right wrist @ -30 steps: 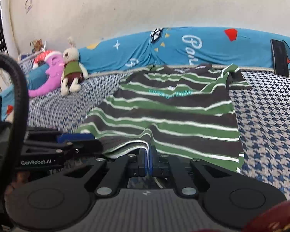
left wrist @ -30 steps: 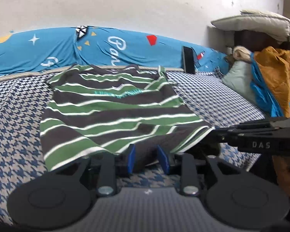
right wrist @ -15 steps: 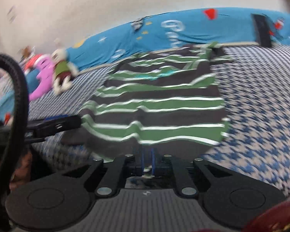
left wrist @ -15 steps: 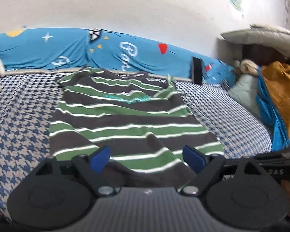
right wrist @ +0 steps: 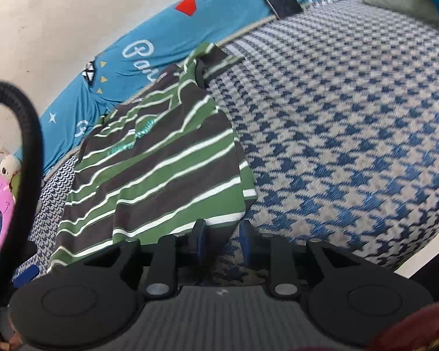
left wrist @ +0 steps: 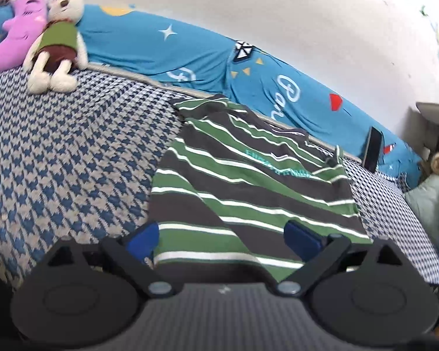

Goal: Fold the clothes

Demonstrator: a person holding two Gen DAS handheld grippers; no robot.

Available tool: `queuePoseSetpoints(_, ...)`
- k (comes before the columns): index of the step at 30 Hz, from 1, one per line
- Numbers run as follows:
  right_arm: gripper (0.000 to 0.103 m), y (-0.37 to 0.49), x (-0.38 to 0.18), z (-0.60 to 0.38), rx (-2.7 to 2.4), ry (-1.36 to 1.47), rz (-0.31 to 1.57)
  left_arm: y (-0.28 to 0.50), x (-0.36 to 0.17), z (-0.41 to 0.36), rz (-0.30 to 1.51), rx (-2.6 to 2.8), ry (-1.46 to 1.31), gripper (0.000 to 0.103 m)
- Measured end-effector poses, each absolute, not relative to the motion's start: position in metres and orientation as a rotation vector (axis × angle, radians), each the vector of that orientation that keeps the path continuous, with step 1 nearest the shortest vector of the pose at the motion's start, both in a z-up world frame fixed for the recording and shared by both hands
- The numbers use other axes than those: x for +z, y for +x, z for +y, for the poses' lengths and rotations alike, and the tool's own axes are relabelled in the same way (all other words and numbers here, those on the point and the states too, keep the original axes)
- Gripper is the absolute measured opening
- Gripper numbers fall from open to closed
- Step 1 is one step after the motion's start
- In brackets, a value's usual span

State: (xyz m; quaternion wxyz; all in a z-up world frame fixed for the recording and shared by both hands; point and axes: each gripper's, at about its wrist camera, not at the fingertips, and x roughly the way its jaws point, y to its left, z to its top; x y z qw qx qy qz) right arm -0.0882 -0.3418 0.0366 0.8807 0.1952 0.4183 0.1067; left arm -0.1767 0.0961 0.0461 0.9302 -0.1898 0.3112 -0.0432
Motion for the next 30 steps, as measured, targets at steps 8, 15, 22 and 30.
queuePoseSetpoints(8, 0.007, -0.085, 0.039, -0.323, 0.149, 0.305, 0.804, -0.17, 0.036, 0.106, 0.667, -0.037, -0.427, 0.097)
queuePoseSetpoints(15, 0.005, -0.098, 0.056, -0.321, -0.019, 0.153, 0.679, -0.17, 0.034, 0.107, 0.671, -0.02, -0.414, 0.099)
queuePoseSetpoints(22, 0.005, -0.102, 0.062, -0.325, -0.158, 0.079, 0.634, -0.168, 0.031, 0.104, 0.69, -0.039, -0.418, 0.099)
queuePoseSetpoints(30, 0.006, -0.109, 0.063, -0.314, 0.026, 0.094, 0.627, -0.157, 0.023, 0.105, 0.724, -0.068, -0.477, 0.1)
